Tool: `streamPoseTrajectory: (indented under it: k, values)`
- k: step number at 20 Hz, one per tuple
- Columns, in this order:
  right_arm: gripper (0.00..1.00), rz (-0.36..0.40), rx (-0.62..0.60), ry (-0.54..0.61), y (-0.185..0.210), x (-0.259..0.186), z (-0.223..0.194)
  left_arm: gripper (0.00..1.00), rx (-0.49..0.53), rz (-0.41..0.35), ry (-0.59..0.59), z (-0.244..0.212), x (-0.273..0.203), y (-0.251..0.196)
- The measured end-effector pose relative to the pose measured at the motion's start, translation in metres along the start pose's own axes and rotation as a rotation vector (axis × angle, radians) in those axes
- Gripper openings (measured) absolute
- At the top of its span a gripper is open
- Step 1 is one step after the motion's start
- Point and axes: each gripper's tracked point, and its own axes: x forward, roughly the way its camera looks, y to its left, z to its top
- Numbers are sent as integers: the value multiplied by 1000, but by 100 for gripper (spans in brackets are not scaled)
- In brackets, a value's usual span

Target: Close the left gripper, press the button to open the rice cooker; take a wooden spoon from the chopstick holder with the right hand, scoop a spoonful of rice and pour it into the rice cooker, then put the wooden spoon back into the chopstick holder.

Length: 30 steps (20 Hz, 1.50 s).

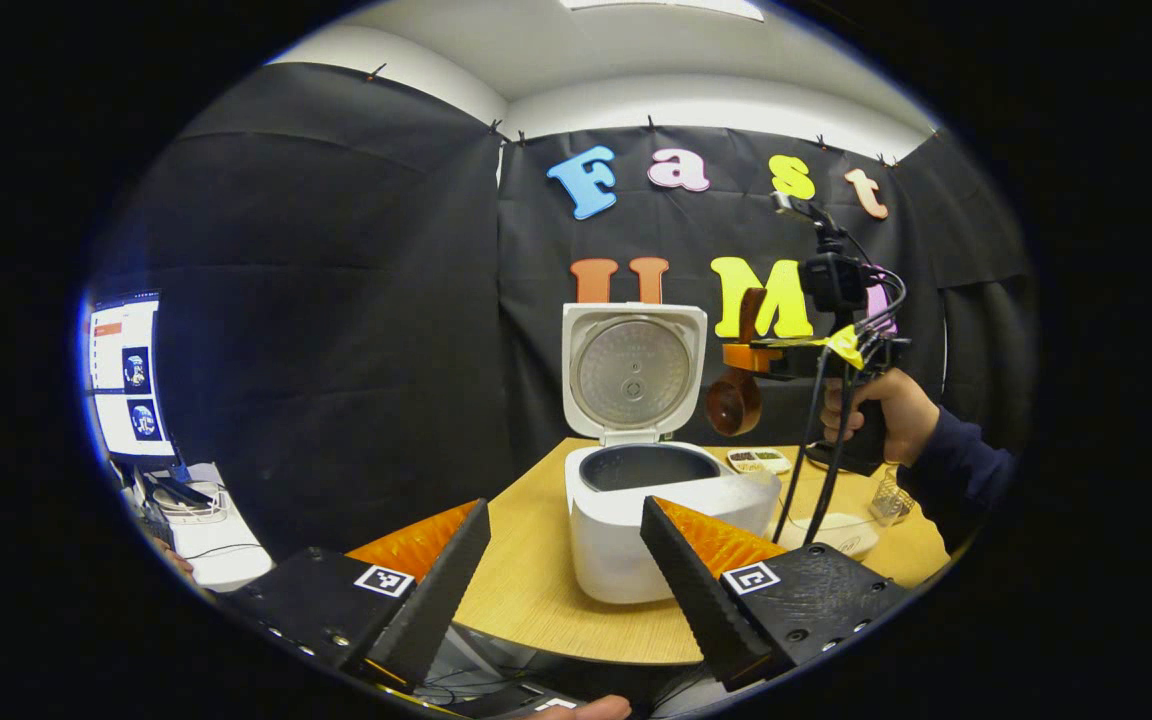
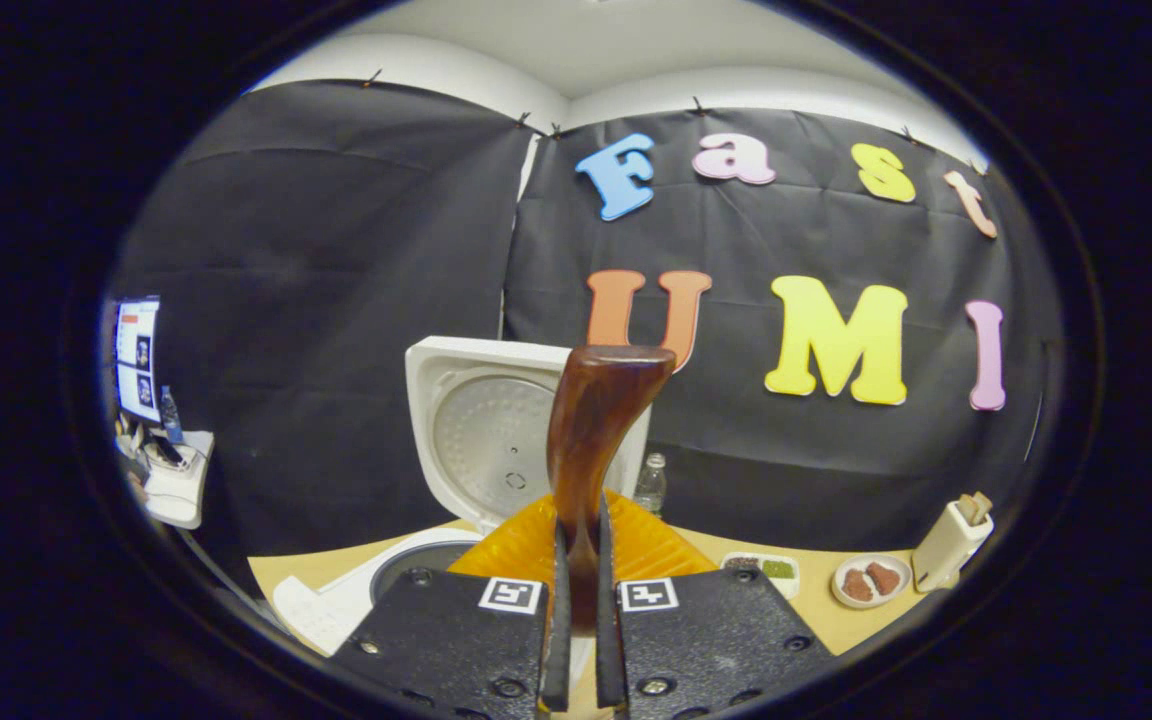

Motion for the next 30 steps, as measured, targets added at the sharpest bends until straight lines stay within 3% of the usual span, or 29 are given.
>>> streamPoseTrajectory:
  k: [4, 9, 10, 11, 14, 24, 30]
  values:
    - [15, -40, 67, 8, -56, -33, 8, 96, -41, -9, -14, 14, 22, -9]
    - [13, -150, 115, -20, -140, -81, 9, 94, -41, 15, -15, 19, 48, -13]
    - [15, -171, 118, -18, -155, -89, 6, 100, -38, 17, -22, 23, 52, -14]
    - [15, -192, 122, -21, -171, -100, 3, 94, -36, 17, -29, 26, 55, -16]
    - [16, -259, 145, -14, -212, -125, -14, 94, -38, 28, -50, 33, 68, -16]
    - [15, -389, 270, 45, -301, -187, -92, 94, -45, 29, -92, 54, 83, -41]
    - [16, -426, 311, 84, -326, -193, -141, 94, -46, 4, -114, 72, 82, -67]
